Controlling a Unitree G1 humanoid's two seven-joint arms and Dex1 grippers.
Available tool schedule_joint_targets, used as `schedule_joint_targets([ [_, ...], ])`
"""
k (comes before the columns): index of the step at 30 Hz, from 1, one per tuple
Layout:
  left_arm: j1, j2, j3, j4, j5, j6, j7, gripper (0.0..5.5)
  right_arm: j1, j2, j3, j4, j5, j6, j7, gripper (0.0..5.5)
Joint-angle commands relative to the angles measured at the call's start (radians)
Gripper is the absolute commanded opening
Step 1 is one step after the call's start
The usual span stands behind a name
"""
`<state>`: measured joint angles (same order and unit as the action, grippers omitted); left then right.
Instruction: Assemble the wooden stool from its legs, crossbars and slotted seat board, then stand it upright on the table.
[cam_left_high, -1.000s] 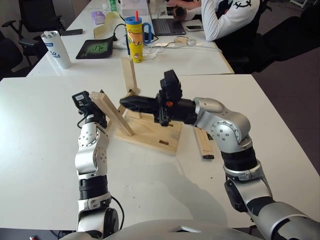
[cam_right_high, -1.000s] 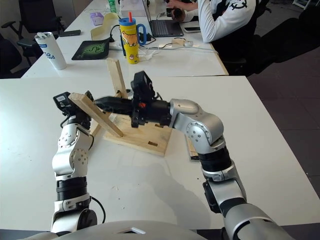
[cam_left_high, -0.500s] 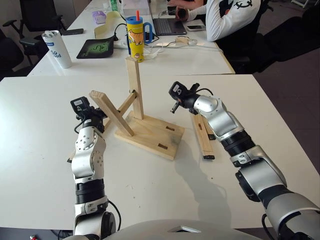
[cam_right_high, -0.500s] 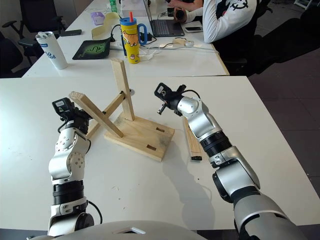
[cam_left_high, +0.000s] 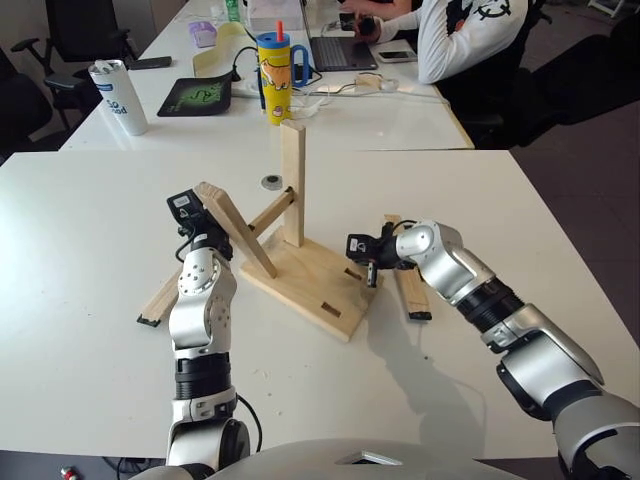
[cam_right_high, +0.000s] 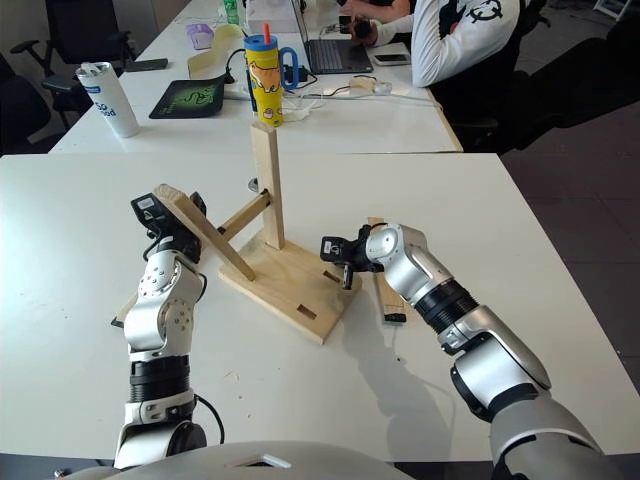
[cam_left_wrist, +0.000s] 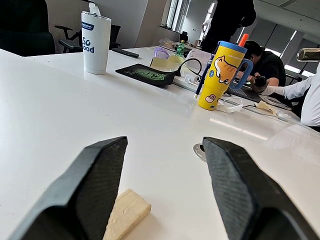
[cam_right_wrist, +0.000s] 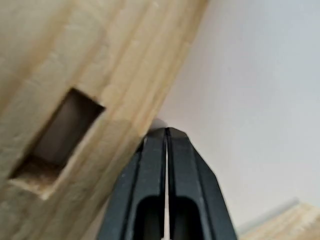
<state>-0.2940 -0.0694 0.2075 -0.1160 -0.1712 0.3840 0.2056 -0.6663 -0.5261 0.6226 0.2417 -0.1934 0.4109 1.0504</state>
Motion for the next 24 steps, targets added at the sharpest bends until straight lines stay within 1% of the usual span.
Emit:
schedule_joint_targets([
  [1, -0.125, -0.004, -0.010, 0.104, 0.008, -0.055, 0.007, 2.83, 0.026, 0.083, -0.167, -0.167, 0.340, 0.224, 0.200, 0.02],
  [3, -0.156, 0.001, -0.009, 0.125, 0.012, -0.076, 0.006, 2.83, -0.010, 0.156, -0.268, -0.112, 0.387, 0.268, 0.105, 0.02],
  [5, -0.170, 0.008, -0.003, 0.144, 0.012, -0.091, 0.003, 2.83, -0.041, 0.212, -0.347, -0.033, 0.390, 0.264, -0.028, 0.02],
  [7, -0.162, 0.016, 0.006, 0.146, 0.012, -0.100, 0.005, 2.83, -0.063, 0.238, -0.391, 0.046, 0.366, 0.237, -0.139, 0.02],
  [9, -0.142, 0.023, 0.014, 0.132, 0.013, -0.101, 0.006, 2.83, -0.056, 0.230, -0.403, 0.048, 0.374, 0.236, -0.153, 0.02],
  [16, -0.090, 0.050, 0.031, 0.090, 0.010, -0.079, 0.003, 2.83, 0.032, 0.192, -0.395, -0.070, 0.405, 0.269, -0.129, 0.02],
  [18, -0.085, 0.055, 0.032, 0.081, 0.008, -0.070, 0.002, 2.83, 0.048, 0.171, -0.379, -0.093, 0.382, 0.226, -0.130, 0.02],
  [19, -0.081, 0.056, 0.030, 0.072, 0.008, -0.064, 0.001, 2.83, 0.042, 0.163, -0.363, -0.071, 0.334, 0.181, -0.169, 0.02],
  [22, -0.060, 0.045, 0.015, 0.029, 0.008, -0.041, 0.003, 2.83, -0.027, 0.125, -0.248, 0.117, 0.074, 0.024, -0.384, 0.02],
  [24, -0.048, 0.027, -0.007, 0.016, 0.011, -0.028, 0.004, 2.83, -0.045, 0.099, -0.186, 0.185, -0.040, -0.029, -0.438, 0.02],
])
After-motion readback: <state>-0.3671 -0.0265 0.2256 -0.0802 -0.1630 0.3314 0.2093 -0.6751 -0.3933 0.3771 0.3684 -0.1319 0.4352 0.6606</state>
